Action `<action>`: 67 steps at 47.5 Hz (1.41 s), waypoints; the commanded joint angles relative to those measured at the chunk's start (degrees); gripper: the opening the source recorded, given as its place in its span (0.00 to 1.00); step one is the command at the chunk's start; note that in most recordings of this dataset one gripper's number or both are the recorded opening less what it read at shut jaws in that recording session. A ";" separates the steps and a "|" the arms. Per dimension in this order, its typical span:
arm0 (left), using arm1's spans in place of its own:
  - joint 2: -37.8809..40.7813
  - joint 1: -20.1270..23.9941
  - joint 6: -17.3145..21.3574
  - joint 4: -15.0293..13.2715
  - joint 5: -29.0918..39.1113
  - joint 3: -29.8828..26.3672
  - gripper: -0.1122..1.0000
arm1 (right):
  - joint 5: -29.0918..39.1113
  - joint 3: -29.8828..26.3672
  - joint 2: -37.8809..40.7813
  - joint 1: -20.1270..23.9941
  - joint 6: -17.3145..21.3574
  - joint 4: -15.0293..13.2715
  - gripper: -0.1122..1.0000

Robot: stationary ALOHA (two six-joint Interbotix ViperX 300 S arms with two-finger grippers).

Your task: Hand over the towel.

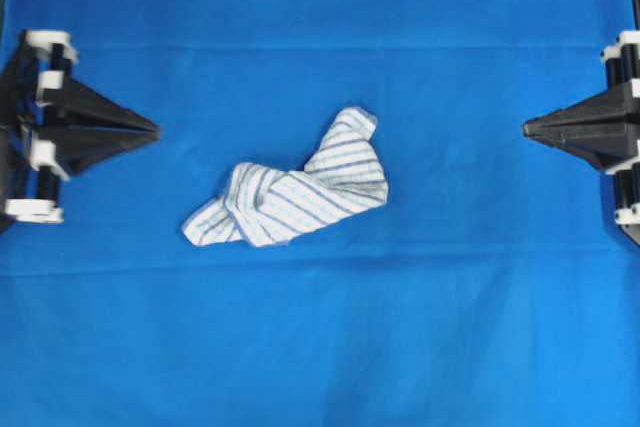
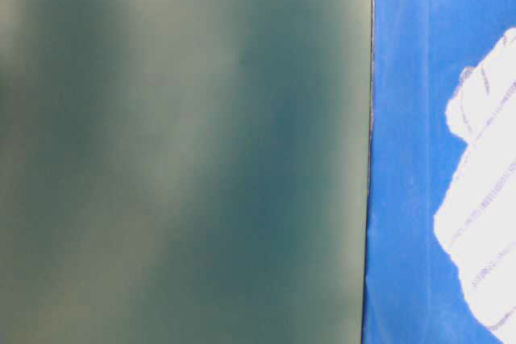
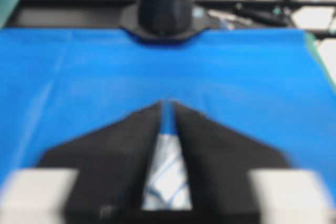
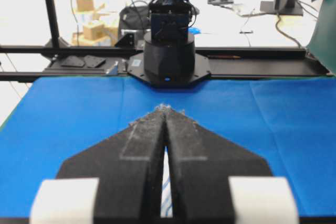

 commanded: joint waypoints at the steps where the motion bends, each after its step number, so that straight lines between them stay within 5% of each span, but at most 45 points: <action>1: 4.48 -0.26 0.00 -0.09 -0.26 -2.72 0.34 | 0.00 -1.49 0.62 0.09 0.18 -0.09 0.10; 10: 15.38 -0.97 -0.88 -0.18 6.15 -8.00 0.83 | 0.35 -1.41 0.79 0.09 0.18 -0.09 0.10; 14: 20.21 -0.97 -0.97 -0.44 10.11 -10.55 0.93 | 0.44 -1.32 1.14 0.09 0.18 0.00 0.10; 31: 41.13 -1.23 -3.43 -0.53 12.30 -15.47 0.94 | 0.44 -1.05 2.90 0.09 0.18 0.00 0.10; 46: 46.93 -1.32 -4.48 -0.53 12.48 -16.70 0.94 | 0.44 -0.88 3.96 0.00 0.18 -0.09 0.10; 57: 47.20 -1.32 -3.78 -0.53 14.50 -17.93 0.85 | 0.44 -0.88 4.13 0.00 0.18 0.00 0.10; 67: 46.76 -1.23 -2.81 -0.44 14.33 -19.07 0.32 | 0.44 -0.97 4.13 0.00 0.26 0.09 0.10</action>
